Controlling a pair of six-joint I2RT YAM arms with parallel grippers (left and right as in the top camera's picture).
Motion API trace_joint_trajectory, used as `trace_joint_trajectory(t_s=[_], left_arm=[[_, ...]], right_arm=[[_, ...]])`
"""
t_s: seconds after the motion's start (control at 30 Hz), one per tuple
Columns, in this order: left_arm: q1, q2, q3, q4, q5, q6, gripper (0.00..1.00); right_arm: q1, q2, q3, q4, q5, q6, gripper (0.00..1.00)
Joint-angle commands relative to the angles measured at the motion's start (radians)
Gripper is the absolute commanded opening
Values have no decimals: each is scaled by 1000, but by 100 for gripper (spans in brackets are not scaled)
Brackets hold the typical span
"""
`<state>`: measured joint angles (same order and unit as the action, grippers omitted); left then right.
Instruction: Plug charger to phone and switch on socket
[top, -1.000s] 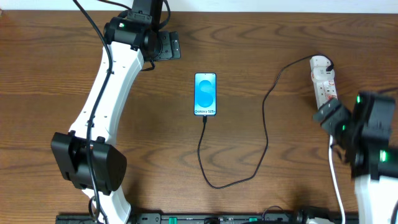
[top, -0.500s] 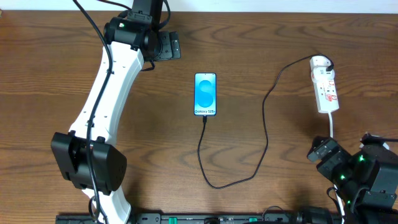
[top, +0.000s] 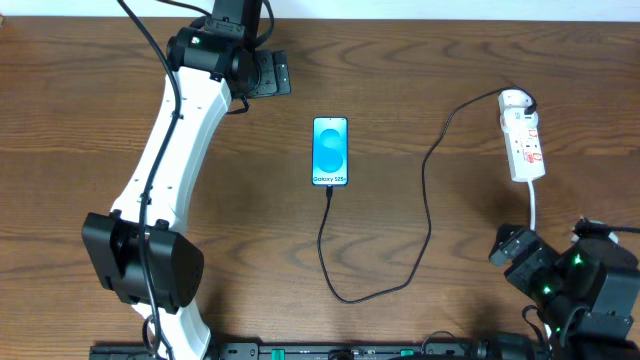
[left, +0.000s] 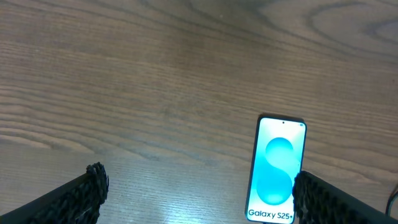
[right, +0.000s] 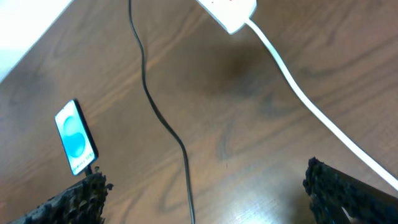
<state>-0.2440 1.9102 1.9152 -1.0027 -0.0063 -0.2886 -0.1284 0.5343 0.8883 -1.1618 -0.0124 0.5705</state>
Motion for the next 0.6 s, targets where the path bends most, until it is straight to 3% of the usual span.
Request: trace_joint_trajectory(t_s=[0.0, 0.13, 0.17, 0.33, 0.57], left_arm=[[-1, 4, -2, -3, -13, -1, 96], [-1, 4, -2, -3, -13, -1, 96], [-1, 4, -2, -3, -13, -1, 96], [-1, 4, -2, -3, -13, -1, 96], [-1, 4, -2, -3, -13, -1, 96]], right_arm=[[17, -56, -84, 58, -11, -45, 99], [68, -131, -198, 247, -32, -126, 99], [115, -179, -264, 372, -32, -195, 99], [203, -301, -417, 655, -32, -367, 99], [207, -461, -610, 873, -32, -412, 99]])
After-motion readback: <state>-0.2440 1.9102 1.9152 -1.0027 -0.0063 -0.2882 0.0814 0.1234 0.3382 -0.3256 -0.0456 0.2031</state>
